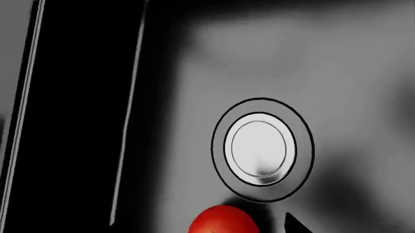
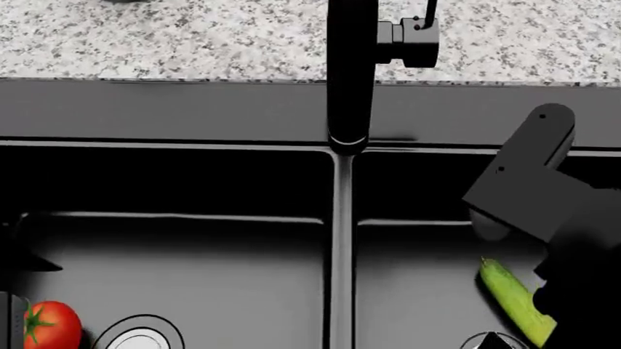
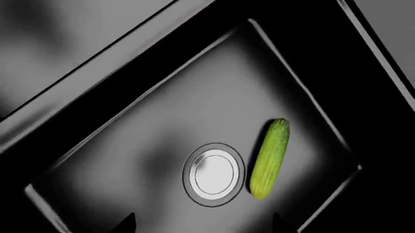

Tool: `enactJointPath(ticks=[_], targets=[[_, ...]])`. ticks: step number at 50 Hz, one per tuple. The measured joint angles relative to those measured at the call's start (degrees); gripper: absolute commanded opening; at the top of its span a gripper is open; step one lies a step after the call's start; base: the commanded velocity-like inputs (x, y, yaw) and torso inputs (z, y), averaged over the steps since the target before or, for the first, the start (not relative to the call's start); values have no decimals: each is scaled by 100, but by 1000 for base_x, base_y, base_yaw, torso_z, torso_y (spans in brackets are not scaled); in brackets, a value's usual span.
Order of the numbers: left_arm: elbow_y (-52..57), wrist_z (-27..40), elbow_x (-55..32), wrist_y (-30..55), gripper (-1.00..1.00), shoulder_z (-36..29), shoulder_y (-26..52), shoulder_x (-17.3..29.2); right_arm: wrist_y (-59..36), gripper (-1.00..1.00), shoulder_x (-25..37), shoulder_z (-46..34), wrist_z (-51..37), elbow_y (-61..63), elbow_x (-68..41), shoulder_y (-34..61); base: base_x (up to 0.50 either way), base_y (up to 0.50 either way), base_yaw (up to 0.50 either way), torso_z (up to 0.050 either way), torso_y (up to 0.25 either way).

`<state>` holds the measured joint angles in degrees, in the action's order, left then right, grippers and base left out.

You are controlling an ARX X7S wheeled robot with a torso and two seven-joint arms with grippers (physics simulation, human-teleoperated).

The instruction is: Pick the vegetables from the sink and place them on the cutting board.

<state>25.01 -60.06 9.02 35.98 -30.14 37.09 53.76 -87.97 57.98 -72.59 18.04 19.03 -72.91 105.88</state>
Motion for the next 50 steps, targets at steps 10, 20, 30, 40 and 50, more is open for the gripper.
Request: enactJointPath(ticks=[10, 20, 30, 40, 50], targets=[[-132, -539, 627, 332, 100, -642, 541, 7, 126, 100, -136, -344, 95, -131, 24, 428, 18, 0, 2, 0, 0], [-487, -976, 1130, 422, 100, -1303, 1058, -232, 264, 100, -214, -577, 186, -196, 109, 601, 18, 0, 1, 0, 0], [-1045, -1180, 1648, 373, 100, -1955, 1391, -455, 459, 100, -270, -720, 229, -248, 196, 600, 19, 0, 2, 0, 0], [-1528, -1259, 1902, 199, 100, -2405, 1523, -619, 592, 100, -277, -798, 239, -252, 228, 560, 19, 0, 2, 0, 0], [-1867, -1181, 2109, 68, 100, -2608, 1650, -717, 699, 100, -238, -829, 175, -246, 204, 465, 19, 0, 3, 0, 0]])
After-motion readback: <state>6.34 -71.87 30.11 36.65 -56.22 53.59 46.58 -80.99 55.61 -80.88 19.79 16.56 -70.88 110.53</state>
